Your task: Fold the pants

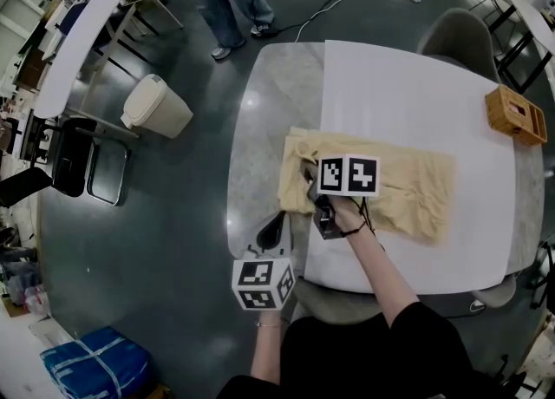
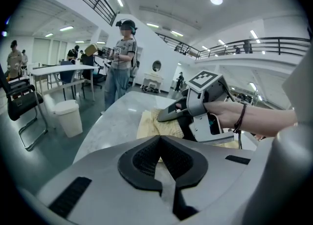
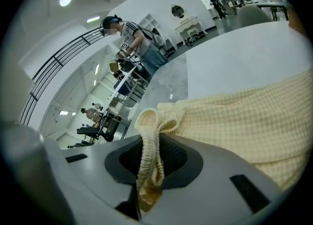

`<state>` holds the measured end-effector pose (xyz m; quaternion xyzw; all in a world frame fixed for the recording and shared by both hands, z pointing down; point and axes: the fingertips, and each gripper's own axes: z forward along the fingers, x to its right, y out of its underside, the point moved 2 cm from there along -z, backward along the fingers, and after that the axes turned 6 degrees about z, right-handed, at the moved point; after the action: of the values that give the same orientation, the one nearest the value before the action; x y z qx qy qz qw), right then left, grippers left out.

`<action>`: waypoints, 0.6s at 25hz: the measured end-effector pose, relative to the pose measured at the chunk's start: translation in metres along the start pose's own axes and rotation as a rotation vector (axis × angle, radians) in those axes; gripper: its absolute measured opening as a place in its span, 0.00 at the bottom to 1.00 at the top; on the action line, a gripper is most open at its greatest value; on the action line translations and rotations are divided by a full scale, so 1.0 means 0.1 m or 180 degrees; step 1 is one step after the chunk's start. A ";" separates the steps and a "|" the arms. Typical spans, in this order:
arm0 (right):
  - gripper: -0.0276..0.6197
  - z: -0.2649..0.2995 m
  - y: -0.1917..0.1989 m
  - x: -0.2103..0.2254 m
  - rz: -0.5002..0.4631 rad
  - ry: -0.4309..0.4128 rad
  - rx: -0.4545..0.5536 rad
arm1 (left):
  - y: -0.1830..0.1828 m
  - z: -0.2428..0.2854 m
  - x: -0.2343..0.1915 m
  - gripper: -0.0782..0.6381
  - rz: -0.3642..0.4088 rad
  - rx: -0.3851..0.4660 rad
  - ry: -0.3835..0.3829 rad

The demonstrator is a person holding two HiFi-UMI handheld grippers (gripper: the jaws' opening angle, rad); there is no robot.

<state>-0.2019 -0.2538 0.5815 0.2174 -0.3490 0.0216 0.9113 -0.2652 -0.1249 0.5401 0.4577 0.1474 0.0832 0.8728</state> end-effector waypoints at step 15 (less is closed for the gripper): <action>0.19 0.07 0.05 0.00 0.0321 -0.0105 0.0033 | -0.03 0.02 0.00 0.13 -0.0013 0.0034 0.0012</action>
<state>-0.2076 -0.2518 0.5879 0.2047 -0.3744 0.0657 0.9020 -0.2644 -0.1278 0.5385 0.4619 0.1505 0.0814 0.8703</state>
